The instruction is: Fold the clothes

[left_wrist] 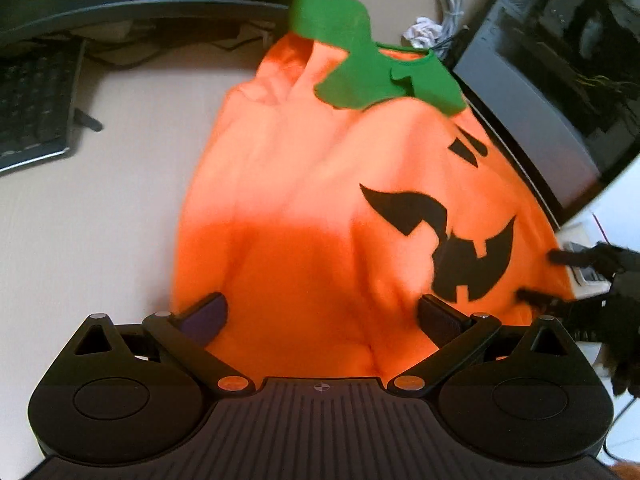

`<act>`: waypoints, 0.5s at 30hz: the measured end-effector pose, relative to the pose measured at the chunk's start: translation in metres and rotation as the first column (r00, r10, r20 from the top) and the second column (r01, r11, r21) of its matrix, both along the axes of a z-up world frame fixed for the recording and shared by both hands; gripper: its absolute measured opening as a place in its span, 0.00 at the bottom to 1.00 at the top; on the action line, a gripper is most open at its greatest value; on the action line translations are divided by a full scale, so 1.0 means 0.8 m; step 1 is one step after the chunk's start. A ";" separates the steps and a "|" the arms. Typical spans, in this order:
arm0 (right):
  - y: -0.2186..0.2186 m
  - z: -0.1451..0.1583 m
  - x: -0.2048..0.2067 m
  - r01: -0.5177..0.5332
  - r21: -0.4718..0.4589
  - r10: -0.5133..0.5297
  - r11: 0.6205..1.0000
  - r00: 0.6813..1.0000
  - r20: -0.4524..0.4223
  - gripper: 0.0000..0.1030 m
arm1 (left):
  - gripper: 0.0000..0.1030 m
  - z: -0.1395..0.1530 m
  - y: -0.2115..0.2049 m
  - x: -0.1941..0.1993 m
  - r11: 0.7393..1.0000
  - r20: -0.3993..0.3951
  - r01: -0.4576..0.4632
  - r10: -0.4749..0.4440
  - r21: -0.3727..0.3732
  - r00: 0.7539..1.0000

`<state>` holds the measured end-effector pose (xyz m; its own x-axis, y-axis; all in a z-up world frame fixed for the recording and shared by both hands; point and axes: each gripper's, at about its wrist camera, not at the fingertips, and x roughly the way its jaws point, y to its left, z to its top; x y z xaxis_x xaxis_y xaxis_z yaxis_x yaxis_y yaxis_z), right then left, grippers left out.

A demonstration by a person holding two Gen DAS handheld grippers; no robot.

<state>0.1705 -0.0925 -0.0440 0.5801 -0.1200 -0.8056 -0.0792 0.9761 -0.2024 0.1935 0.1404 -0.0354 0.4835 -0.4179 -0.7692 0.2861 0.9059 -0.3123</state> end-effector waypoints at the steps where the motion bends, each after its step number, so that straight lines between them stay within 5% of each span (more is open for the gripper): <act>1: 0.004 0.007 -0.008 0.016 -0.005 -0.016 1.000 1.000 0.015 0.76 | 1.00 0.007 0.003 -0.005 1.000 0.022 0.006 -0.006 0.003 1.000; 10: 0.036 0.016 -0.048 -0.001 -0.033 -0.002 0.999 0.996 -0.089 0.78 | 1.00 0.042 -0.021 -0.005 0.984 0.130 0.129 -0.113 -0.125 0.985; 15: 0.009 0.113 0.010 -0.007 0.122 -0.014 0.992 0.986 0.167 0.87 | 1.00 0.016 -0.051 0.033 0.978 0.068 0.110 -0.099 -0.177 0.993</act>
